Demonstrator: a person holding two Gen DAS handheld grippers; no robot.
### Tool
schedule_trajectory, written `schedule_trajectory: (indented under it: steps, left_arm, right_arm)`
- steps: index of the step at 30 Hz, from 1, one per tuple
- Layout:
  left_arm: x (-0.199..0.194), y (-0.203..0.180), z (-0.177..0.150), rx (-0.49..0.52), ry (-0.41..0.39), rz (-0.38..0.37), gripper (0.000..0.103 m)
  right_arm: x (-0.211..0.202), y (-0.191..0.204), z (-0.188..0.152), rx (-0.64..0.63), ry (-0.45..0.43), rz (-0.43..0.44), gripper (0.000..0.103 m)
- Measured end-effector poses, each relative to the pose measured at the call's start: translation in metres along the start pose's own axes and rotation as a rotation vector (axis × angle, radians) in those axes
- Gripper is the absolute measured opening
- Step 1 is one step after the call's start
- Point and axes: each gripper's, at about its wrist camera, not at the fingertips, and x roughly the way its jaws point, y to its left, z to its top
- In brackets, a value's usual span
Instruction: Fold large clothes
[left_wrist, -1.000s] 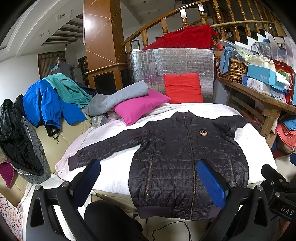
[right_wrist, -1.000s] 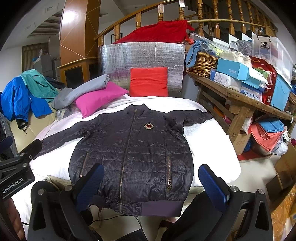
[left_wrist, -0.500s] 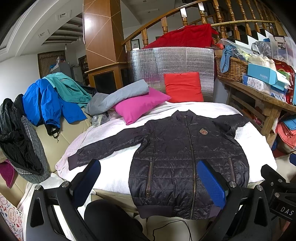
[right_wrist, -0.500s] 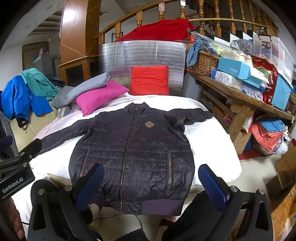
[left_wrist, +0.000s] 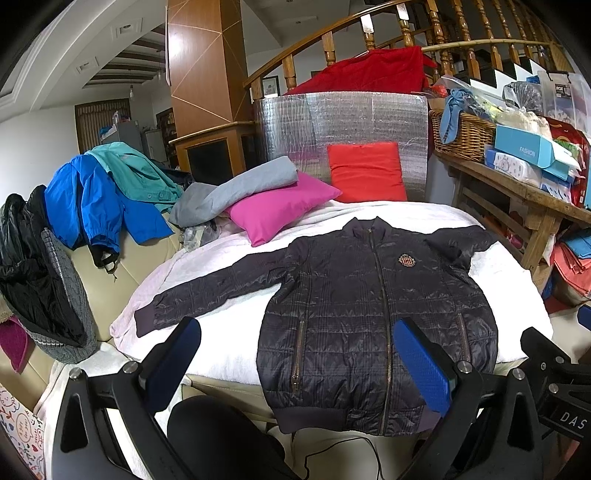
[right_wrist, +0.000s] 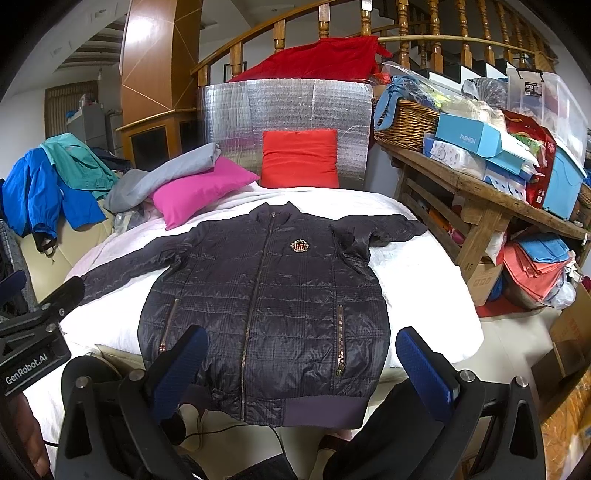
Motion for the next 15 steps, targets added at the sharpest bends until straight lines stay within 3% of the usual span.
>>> schedule_trajectory:
  steps: [15]
  left_arm:
    - [0.0021, 0.0012, 0.0001, -0.003, 0.009, -0.001, 0.103]
  right_arm:
    - [0.0009, 0.0017, -0.0008, -0.004, 0.005, -0.001, 0.103]
